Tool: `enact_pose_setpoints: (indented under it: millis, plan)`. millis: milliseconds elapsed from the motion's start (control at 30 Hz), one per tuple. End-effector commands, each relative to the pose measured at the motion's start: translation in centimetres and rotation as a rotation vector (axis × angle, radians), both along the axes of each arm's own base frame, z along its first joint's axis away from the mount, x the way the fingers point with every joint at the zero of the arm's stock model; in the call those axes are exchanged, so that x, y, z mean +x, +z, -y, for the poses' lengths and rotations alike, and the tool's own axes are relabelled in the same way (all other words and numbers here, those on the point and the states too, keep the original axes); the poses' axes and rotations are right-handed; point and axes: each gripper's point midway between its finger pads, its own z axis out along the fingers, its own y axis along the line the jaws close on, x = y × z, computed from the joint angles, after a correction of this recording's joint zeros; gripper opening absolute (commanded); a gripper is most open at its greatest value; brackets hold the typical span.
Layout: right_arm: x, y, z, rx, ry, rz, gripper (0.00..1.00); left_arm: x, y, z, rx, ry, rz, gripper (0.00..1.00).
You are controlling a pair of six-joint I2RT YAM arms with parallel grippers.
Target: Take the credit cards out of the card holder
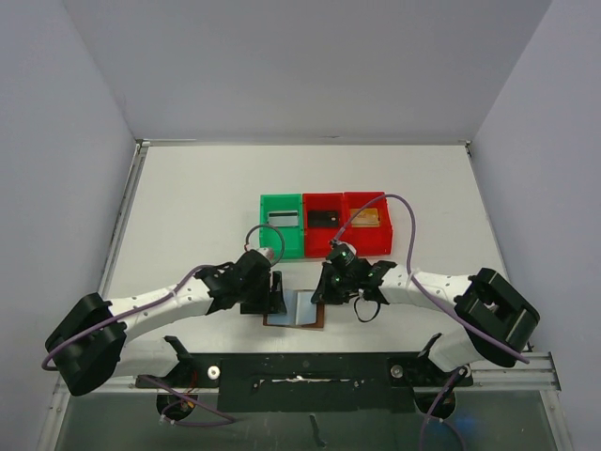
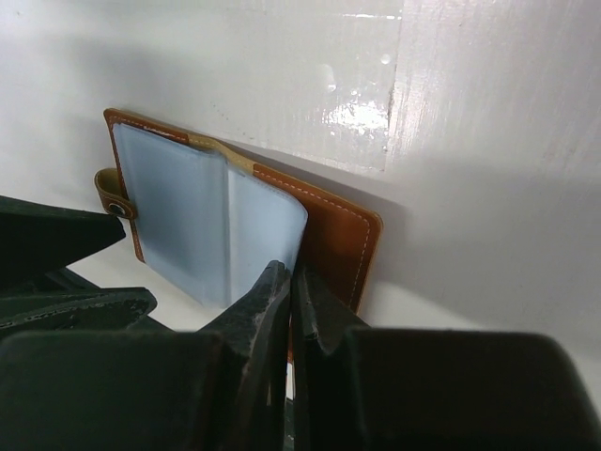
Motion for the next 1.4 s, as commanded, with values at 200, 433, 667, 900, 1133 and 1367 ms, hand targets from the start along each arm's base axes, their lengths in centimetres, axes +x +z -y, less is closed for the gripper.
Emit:
enact_pose_setpoints:
  millis: [200, 433, 667, 900, 1133, 1367]
  plan:
    - [0.5, 1.3, -1.0, 0.071, 0.013, 0.035, 0.00, 0.5, 0.0, 1.2, -0.009, -0.005, 0.048, 0.55]
    - [0.3, 1.0, -1.3, 0.082, 0.023, 0.024, 0.00, 0.3, -1.1, 2.7, -0.003, -0.017, 0.041, 0.43]
    - [0.1, 1.1, -1.8, 0.104, 0.048, 0.020, 0.01, 0.1, -2.2, 2.8, 0.011, 0.011, 0.023, 0.49]
    - [0.2, 1.2, -1.7, 0.098, 0.048, 0.028, 0.01, 0.8, -1.9, 3.6, -0.011, 0.023, 0.038, 0.23]
    - [1.2, 1.5, 0.2, 0.008, 0.004, 0.061, 0.01, 1.4, 0.1, 2.7, 0.049, 0.030, 0.066, 0.32]
    - [3.2, 4.3, 3.3, -0.055, -0.039, 0.156, 0.35, 2.9, 5.9, 0.7, 0.062, 0.079, 0.199, 0.68]
